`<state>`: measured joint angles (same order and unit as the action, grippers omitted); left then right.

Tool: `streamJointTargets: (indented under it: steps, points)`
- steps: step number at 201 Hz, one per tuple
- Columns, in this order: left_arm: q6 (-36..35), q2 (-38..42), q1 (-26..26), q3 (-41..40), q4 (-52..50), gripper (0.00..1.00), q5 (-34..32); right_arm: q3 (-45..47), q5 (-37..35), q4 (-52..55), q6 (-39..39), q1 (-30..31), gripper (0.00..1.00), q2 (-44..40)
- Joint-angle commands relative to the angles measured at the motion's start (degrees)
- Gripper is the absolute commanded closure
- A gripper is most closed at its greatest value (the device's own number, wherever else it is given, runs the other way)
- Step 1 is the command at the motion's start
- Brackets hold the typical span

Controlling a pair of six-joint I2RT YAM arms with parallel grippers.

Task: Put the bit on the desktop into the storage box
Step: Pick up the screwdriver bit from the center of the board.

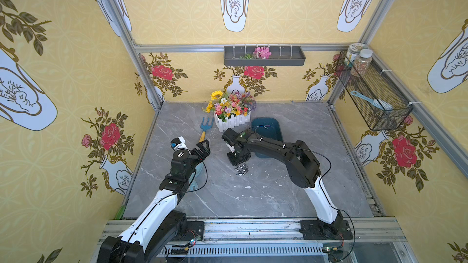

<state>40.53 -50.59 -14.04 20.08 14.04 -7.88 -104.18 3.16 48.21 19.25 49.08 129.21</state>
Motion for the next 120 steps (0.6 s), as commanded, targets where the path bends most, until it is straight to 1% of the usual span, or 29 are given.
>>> streamJointTargets:
  steps: [1, 120]
  points:
    - [0.1, -0.3, 0.0, -0.4, 1.6, 0.00, 0.5, -0.6, -0.3, 0.9, 0.0, 0.1, 0.69, 0.7]
    - [0.0, -0.4, 0.3, -0.3, 1.3, 0.00, 0.4, -0.7, -0.2, 1.6, 0.0, 0.4, 0.82, 2.3]
